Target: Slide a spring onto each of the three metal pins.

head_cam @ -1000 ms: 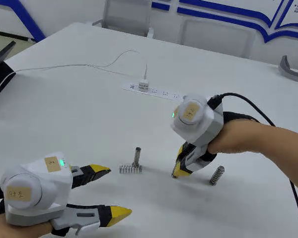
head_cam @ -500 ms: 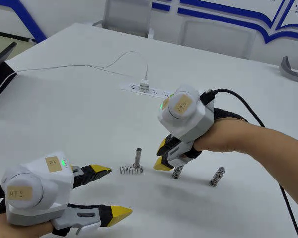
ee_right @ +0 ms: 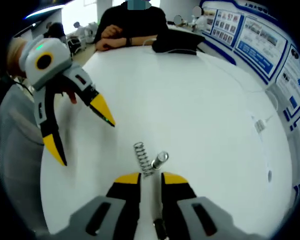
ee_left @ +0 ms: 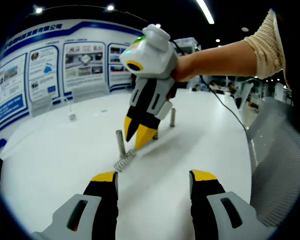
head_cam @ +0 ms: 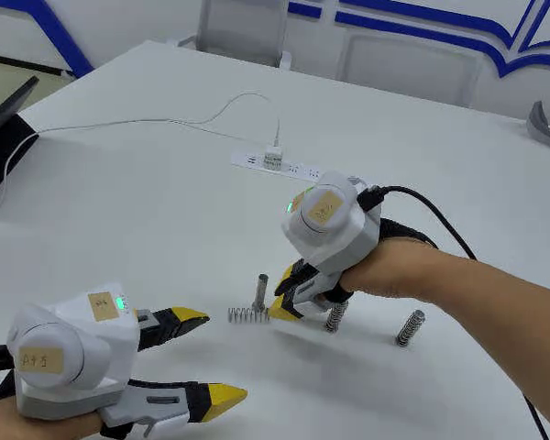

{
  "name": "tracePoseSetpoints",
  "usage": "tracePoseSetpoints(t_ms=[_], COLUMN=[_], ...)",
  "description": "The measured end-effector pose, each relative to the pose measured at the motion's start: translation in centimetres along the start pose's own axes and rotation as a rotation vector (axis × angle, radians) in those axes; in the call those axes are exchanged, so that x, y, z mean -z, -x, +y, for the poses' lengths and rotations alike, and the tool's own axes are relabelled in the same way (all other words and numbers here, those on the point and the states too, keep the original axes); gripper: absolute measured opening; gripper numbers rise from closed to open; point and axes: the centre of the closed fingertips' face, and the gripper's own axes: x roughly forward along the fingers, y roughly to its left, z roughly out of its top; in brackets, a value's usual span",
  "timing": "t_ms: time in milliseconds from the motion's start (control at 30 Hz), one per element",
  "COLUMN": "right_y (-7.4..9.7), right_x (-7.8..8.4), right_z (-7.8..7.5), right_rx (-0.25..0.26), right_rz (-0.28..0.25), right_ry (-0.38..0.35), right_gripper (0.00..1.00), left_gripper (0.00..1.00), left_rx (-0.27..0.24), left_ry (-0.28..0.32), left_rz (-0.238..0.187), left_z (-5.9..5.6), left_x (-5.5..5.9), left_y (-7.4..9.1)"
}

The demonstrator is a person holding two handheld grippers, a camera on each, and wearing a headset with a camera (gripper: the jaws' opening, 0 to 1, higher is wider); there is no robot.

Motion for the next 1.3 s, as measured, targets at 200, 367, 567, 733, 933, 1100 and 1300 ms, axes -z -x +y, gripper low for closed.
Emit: tracePoseSetpoints(t_ms=[200,367,567,733,933,1100,1300], right_y=[-1.0,-1.6,-1.8,-1.8,-2.2,-2.0,-0.4], right_x=[0.1,0.2,0.4,0.5,0.5,0.6,0.3], right_z=[0.0,0.3,0.8,1.4,1.8,2.3,3.4], right_rx=[-0.008,-0.022,-0.039,-0.05,-0.063,-0.074,-0.081], right_rz=[-0.003,-0.01,-0.006,0.001,0.011,0.028,0.038], right_ry=[-0.01,-0.027,-0.029,-0.027,-0.025,-0.012,0.036], right_gripper=[0.16,0.15,0.13,0.12,0.12,0.12,0.11], left_gripper=[0.58,0.58,0.58,0.57,0.57,0.57,0.57], left_rx=[-0.005,-0.008,-0.007,-0.006,-0.01,-0.018,-0.016], left_ry=[0.003,0.009,0.01,0.009,0.008,0.009,-0.003], left_rz=[0.004,0.009,0.015,0.019,0.019,0.021,0.02], left_z=[0.2,0.3,0.3,0.3,0.4,0.6,0.6], left_x=[0.1,0.4,0.5,0.6,0.6,0.6,0.4], left_y=[0.1,0.3,0.3,0.3,0.5,0.7,0.5])
